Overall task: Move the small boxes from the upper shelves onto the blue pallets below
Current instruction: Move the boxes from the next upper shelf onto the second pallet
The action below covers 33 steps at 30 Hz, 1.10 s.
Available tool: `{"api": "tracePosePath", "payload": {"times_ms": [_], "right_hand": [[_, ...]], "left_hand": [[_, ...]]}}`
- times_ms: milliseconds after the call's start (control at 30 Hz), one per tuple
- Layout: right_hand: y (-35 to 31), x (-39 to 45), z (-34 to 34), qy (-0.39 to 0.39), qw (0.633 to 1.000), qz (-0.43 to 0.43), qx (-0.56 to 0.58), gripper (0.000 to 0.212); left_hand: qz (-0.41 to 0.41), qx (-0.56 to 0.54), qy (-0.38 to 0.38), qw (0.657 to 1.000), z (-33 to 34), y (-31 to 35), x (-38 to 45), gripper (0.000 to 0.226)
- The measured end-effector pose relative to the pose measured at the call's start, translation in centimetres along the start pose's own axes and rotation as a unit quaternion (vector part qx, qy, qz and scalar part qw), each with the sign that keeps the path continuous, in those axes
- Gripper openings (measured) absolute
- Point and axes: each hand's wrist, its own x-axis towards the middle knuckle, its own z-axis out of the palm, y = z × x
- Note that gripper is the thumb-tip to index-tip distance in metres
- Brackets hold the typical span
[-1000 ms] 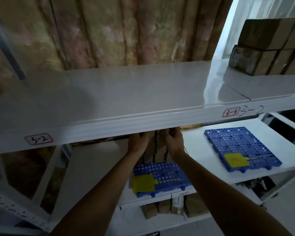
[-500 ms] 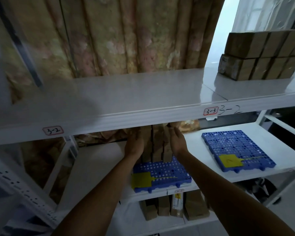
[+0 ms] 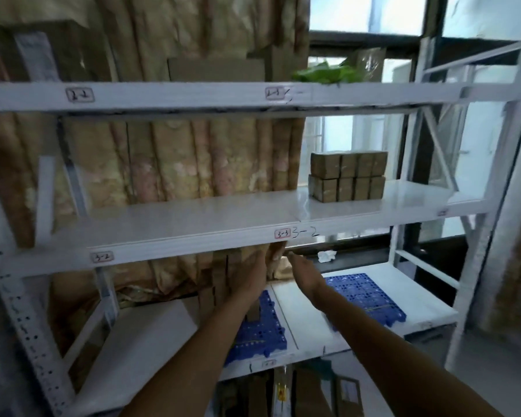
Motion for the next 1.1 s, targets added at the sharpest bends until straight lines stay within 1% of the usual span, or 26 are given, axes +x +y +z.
{"api": "tracePosePath", "payload": {"times_ms": [67, 100, 167, 233, 300, 467, 633, 733, 833, 867, 933, 1033, 1100], "right_hand": [[-0.8, -1.0, -2.5, 0.015, 1.0, -0.017, -0.012, 0.044], [-1.4, -1.6, -3.7, 0.023, 0.999, -0.024, -0.017, 0.041], [-2.3, -2.3, -5.9, 0.041, 0.998, -0.034, -0.017, 0.04], [-2.8, -2.4, -8.1, 0.065, 0.997, -0.039, -0.013, 0.046], [-3.2, -2.2, -10.3, 0.081, 0.996, -0.039, -0.013, 0.05], [-2.4, 0.3, -15.4, 0.099, 0.994, -0.041, -0.013, 0.052], [-1.1, 5.6, -20.7, 0.13, 0.989, -0.069, -0.021, 0.05], [-1.3, 9.8, -24.0, 0.146, 0.984, -0.094, -0.034, 0.052], [-1.5, 14.7, -26.9, 0.136, 0.983, -0.119, -0.043, 0.047], [-1.7, 16.1, -27.7, 0.132, 0.983, -0.121, -0.04, 0.045], [-1.8, 18.7, -29.0, 0.131, 0.982, -0.132, -0.022, 0.038], [-1.9, 21.6, -29.5, 0.14, 0.978, -0.157, -0.001, 0.033], [-2.0, 23.1, -29.1, 0.149, 0.973, -0.174, 0.008, 0.03]], "left_hand": [[0.022, 0.01, -0.052, 0.998, 1.5, 2.1, -1.3, 0.047], [0.027, 0.014, -0.072, 0.997, 2.3, 2.9, -1.7, 0.056], [0.025, 0.011, -0.09, 0.996, 4.0, 4.8, -2.0, 0.071], [0.031, 0.017, -0.089, 0.995, 5.7, 6.8, -1.6, 0.076], [0.051, 0.039, -0.083, 0.994, 7.3, 8.7, -1.3, 0.075], [0.092, 0.001, -0.077, 0.993, 12.1, 12.5, 0.7, 0.074], [0.098, -0.014, -0.072, 0.992, 17.5, 15.9, 5.6, 0.058], [0.096, -0.045, -0.032, 0.994, 20.5, 17.6, 10.1, 0.061], [0.08, -0.045, 0.058, 0.994, 22.5, 19.2, 14.9, 0.06], [0.082, -0.035, 0.073, 0.993, 23.0, 19.4, 16.5, 0.058], [0.095, -0.012, 0.1, 0.99, 23.4, 19.9, 19.6, 0.058], [0.095, -0.027, 0.13, 0.986, 23.5, 20.3, 22.5, 0.071], [0.093, -0.021, 0.135, 0.986, 23.7, 20.2, 23.8, 0.069]]}}
